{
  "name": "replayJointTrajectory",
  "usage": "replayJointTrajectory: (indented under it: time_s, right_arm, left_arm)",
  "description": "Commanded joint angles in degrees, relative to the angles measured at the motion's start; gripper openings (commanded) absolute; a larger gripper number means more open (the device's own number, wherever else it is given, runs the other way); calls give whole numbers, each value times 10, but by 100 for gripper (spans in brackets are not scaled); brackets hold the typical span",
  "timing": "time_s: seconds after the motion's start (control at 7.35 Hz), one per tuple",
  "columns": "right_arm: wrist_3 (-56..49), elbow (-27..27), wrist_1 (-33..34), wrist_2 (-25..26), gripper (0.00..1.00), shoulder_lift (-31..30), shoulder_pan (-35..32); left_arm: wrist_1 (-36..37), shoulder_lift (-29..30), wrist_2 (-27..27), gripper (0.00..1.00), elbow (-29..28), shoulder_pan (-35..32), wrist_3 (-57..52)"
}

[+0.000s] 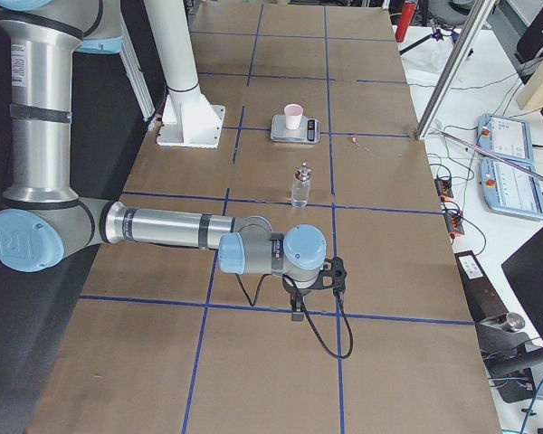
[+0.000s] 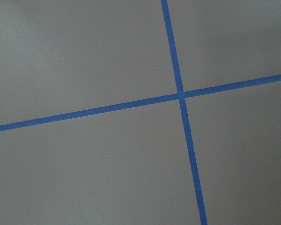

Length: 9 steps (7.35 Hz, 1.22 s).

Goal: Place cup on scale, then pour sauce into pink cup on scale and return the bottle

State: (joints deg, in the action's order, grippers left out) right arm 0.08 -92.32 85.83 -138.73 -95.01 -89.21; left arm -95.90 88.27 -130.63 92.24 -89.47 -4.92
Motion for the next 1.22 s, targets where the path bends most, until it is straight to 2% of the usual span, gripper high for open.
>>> replayJointTrajectory:
  time_s: [0.0, 0.68, 1.09]
  right_arm:
    - [4, -7, 16, -6, 100, 2, 0]
    - [4, -26, 43, -7, 100, 1, 0]
    - [4, -26, 43, -7, 100, 0, 0]
  left_arm:
    - [0, 1, -1, 100, 0, 0, 6]
    - [-1, 1, -2, 100, 4, 0, 28]
    - [-1, 1, -7, 100, 22, 0, 98]
